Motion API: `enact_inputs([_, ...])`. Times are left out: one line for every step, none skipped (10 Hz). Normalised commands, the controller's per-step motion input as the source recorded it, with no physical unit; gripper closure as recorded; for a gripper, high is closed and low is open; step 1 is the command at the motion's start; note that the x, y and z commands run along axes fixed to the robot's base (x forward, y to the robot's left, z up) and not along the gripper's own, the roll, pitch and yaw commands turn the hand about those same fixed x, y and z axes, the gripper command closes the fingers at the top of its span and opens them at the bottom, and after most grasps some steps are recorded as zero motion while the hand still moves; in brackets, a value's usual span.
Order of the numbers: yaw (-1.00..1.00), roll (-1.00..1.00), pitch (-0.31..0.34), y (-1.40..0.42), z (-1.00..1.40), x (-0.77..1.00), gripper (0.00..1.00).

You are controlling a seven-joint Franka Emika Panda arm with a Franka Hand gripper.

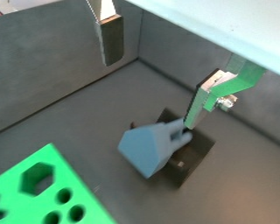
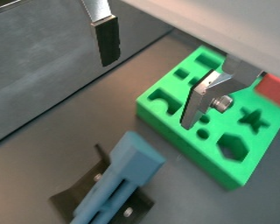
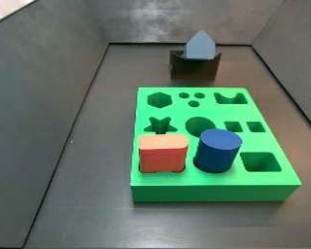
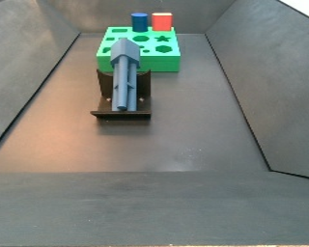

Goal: Pick up the 3 prong object. Move up. Rotate the 3 prong object. Place the 3 prong object on the fixture. Regrasp the 3 prong object. Move to above the board. Insert the 3 prong object.
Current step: Regrasp the 3 prong object.

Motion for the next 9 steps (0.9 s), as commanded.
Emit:
enact_inputs([0.06, 1.0, 0.074, -0.02, 0.0, 0.04, 0.0])
enact_inputs([0.06, 1.0, 0.083, -0.03, 0.0, 0.06, 0.0])
enact_inputs([0.07, 1.0, 0.094, -0.03, -0.01, 0.07, 0.0])
enact_inputs([0.07, 1.0, 0.106, -0.03, -0.01, 0.09, 0.0])
enact_inputs([0.08, 1.0, 0.126, -0.04, -0.01, 0.1, 0.0])
enact_inputs([0.09, 1.0, 0.143, -0.04, -0.01, 0.12, 0.0])
enact_inputs([0.1, 1.0, 0.165, -0.05, -0.01, 0.14, 0.0])
enact_inputs([0.11, 1.0, 0.18, -0.05, -0.01, 0.15, 0.0])
enact_inputs([0.14, 1.0, 0.2, -0.05, -0.02, 0.17, 0.0])
